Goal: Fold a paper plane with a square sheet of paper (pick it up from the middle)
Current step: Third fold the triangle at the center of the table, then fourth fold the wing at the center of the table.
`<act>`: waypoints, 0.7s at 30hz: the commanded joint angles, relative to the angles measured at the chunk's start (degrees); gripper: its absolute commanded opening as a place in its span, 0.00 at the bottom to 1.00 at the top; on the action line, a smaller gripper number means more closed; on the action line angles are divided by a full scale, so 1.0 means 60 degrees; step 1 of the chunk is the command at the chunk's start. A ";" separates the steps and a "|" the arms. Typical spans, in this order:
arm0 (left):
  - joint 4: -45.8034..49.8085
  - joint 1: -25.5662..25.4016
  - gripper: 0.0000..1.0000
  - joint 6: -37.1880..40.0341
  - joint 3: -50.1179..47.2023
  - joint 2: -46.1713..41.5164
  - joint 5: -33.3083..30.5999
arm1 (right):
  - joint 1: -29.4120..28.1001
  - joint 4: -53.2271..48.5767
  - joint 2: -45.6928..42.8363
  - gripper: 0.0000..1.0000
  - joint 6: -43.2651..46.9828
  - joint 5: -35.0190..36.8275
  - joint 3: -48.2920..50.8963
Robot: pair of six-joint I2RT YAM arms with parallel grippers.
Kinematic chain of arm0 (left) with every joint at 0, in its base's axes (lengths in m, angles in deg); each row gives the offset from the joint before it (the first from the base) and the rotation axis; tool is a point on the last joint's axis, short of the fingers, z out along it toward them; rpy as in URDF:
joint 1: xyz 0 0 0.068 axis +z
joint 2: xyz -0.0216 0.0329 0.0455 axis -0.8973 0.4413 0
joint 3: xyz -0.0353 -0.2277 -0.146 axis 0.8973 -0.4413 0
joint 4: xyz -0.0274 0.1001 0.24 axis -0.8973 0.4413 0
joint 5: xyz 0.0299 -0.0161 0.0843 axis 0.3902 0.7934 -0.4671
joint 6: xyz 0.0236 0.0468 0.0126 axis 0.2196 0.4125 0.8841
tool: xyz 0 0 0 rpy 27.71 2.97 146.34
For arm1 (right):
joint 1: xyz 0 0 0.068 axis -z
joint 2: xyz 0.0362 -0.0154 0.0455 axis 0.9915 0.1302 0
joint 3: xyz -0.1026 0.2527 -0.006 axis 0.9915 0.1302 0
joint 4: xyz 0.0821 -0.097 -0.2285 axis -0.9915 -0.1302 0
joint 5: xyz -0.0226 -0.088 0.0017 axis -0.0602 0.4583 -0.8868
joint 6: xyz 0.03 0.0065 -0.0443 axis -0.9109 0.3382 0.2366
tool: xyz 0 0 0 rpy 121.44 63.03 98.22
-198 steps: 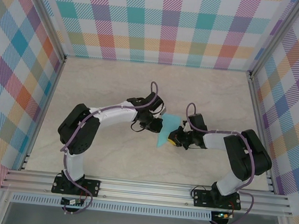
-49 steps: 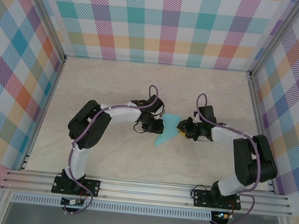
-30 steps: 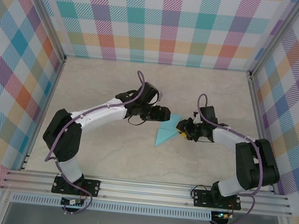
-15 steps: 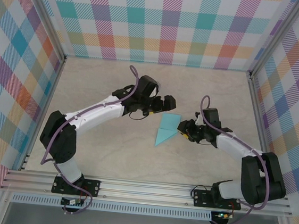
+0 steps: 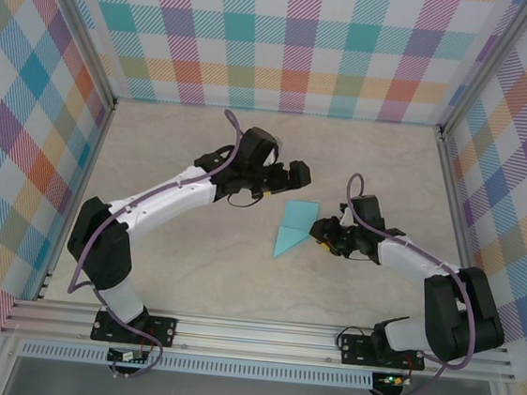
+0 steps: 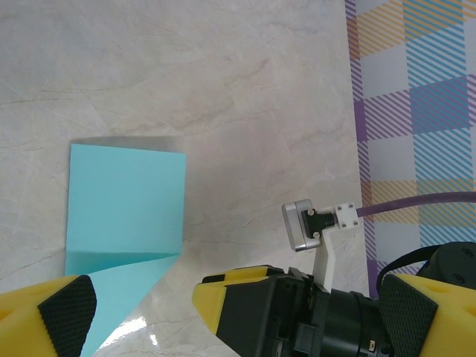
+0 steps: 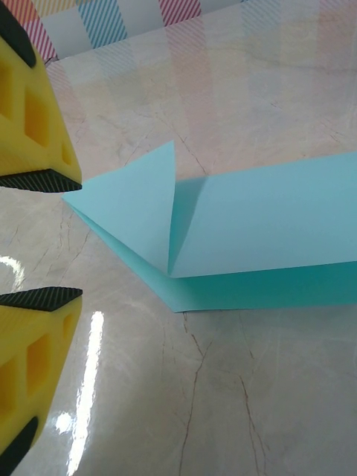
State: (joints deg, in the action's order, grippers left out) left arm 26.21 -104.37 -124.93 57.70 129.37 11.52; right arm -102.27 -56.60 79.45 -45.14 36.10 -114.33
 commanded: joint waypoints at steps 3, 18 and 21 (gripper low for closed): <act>0.0041 0.0124 1.00 -0.0106 0.0369 -0.0408 0.0139 | -0.0136 -0.0126 -0.0394 0.42 0.0136 0.0266 -0.0088; -0.1533 0.0124 0.71 0.0616 -0.2233 0.0166 0.0659 | -0.0056 0.0058 0.0840 0.45 -0.0220 0.0284 -0.0532; -0.1890 0.0117 0.54 0.0526 -0.2295 0.0534 0.0881 | 0.0032 0.0502 0.1053 0.41 -0.0143 0.0026 -0.0556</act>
State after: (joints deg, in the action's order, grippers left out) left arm 20.05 -104.37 -121.80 44.10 131.29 14.25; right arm -102.46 -56.32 84.78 -45.80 37.48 -116.23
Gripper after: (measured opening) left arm 0.568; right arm 0.411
